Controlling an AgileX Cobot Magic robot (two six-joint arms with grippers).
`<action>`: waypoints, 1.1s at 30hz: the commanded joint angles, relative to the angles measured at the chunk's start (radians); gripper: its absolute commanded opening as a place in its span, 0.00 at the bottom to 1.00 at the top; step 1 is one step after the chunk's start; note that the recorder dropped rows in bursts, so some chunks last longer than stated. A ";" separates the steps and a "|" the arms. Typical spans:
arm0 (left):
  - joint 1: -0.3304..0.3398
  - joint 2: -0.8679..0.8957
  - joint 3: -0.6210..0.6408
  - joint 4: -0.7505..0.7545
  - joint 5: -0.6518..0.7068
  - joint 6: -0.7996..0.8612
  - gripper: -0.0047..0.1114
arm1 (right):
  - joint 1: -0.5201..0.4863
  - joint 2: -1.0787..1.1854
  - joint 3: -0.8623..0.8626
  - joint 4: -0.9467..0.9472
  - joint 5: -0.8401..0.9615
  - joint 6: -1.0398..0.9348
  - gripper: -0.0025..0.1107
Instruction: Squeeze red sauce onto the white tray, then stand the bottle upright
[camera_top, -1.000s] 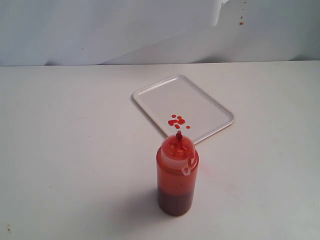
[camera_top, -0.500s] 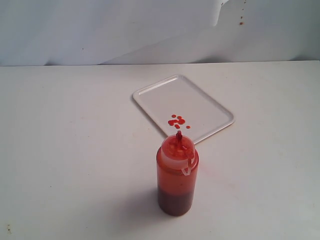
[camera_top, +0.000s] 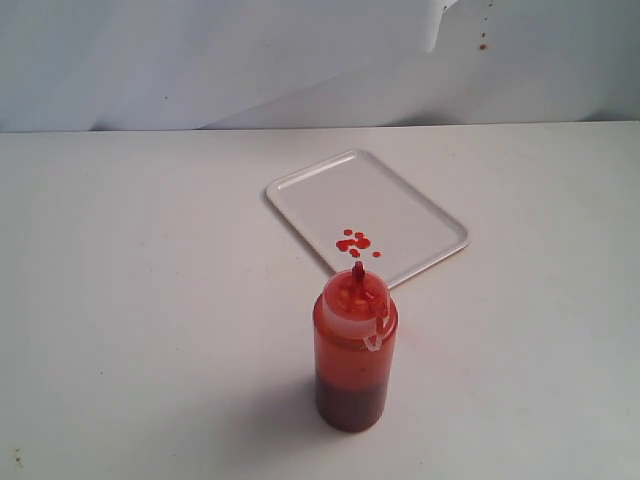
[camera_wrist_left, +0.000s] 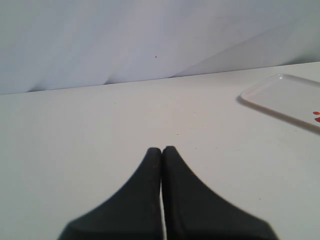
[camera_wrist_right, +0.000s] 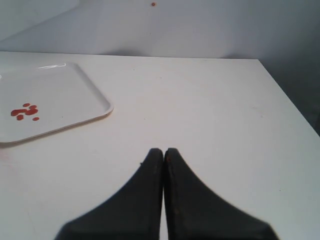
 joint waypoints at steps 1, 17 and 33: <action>0.002 -0.004 0.006 0.002 -0.011 -0.002 0.04 | -0.005 -0.007 0.004 -0.007 0.002 0.003 0.02; 0.002 -0.004 0.006 0.002 -0.011 -0.002 0.04 | 0.048 -0.007 0.004 0.000 0.002 0.003 0.02; 0.002 -0.004 0.006 0.002 -0.011 -0.002 0.04 | 0.013 -0.007 0.004 0.000 0.000 0.003 0.02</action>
